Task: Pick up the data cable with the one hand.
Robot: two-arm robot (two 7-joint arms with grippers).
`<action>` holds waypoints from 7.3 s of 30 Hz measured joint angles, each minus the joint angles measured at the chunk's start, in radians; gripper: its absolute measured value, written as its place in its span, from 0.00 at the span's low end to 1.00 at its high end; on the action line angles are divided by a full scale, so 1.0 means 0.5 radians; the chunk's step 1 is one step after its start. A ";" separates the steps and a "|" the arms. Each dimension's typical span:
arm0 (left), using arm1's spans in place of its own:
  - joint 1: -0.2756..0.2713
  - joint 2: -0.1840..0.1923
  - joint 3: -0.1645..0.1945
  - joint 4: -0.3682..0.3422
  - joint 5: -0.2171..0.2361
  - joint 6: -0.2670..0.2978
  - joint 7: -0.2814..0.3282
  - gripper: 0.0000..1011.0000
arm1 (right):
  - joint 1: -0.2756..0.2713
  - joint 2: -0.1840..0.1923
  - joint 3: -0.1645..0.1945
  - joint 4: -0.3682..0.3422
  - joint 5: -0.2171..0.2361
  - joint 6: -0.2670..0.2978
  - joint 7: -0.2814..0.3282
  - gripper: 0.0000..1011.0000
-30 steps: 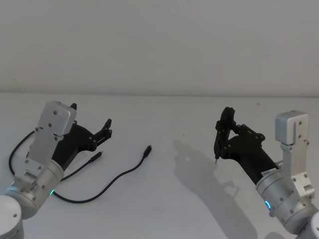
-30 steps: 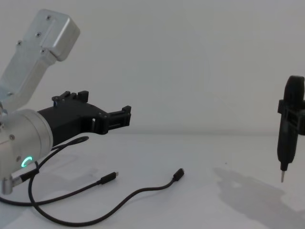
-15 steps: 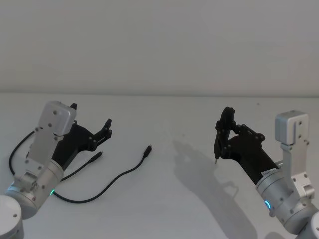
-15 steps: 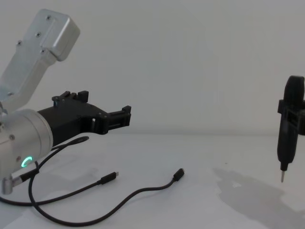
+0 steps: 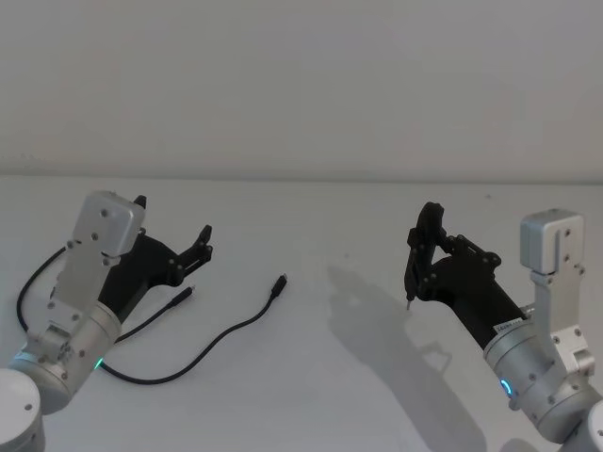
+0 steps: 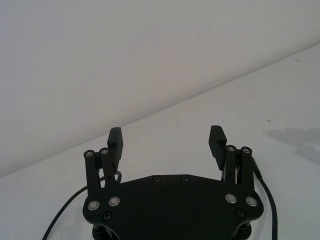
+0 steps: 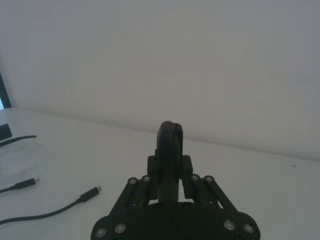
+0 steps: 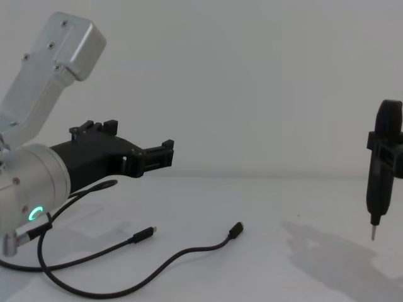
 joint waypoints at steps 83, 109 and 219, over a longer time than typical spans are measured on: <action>-0.249 0.206 0.247 -0.031 -0.315 0.958 -0.774 0.99 | 0.242 -0.129 -0.005 0.289 0.216 -0.203 0.448 0.27; -0.244 0.199 0.258 -0.029 -0.284 1.003 -0.761 0.43 | 0.346 -0.134 -0.049 0.438 0.239 -0.223 0.514 0.27; -0.251 0.239 0.290 -0.048 -0.280 0.950 -0.931 0.04 | 0.563 -0.183 -0.256 0.784 0.141 -0.347 0.684 0.27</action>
